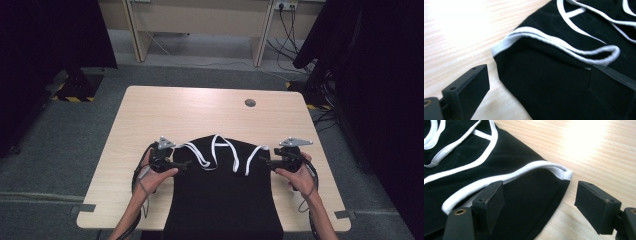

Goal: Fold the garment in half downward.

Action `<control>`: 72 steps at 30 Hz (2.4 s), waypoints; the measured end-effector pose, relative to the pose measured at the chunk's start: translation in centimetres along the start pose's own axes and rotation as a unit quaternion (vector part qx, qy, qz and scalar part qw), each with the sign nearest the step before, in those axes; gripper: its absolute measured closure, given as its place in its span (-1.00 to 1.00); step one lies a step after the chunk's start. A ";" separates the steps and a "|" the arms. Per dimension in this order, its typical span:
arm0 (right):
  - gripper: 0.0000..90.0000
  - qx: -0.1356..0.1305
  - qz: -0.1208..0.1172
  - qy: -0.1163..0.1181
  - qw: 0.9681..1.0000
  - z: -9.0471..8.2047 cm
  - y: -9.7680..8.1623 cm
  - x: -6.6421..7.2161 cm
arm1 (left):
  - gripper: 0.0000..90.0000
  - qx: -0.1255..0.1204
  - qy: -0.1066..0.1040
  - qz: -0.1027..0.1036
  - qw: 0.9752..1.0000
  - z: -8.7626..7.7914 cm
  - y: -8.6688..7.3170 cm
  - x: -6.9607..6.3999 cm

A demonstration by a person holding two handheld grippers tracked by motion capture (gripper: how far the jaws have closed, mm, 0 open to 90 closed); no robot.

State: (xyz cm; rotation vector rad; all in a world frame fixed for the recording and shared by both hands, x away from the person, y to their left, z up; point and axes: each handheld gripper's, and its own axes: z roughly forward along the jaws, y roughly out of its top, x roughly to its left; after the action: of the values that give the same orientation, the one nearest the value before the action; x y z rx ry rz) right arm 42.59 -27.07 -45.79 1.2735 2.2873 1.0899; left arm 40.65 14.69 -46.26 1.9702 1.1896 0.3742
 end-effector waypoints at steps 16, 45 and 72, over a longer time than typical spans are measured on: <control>-0.54 0.015 0.018 -0.001 1.000 3.0 2.4 -0.3 | -0.94 0.018 0.012 -0.016 1.000 3.4 3.2 0.5; 0.73 0.027 -0.057 0.027 0.998 5.5 2.9 1.3 | 0.56 -0.007 -0.010 0.036 0.999 6.1 2.7 -1.5; 0.81 0.001 -0.050 0.020 0.999 4.2 6.2 -0.1 | 0.78 -0.026 -0.013 0.057 0.998 5.5 5.3 -1.8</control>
State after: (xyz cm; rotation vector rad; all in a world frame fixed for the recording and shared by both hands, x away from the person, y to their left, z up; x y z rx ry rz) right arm 48.72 -23.27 -44.01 1.1332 2.3542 1.0887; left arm 46.26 9.24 -45.58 1.9962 1.0442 0.4326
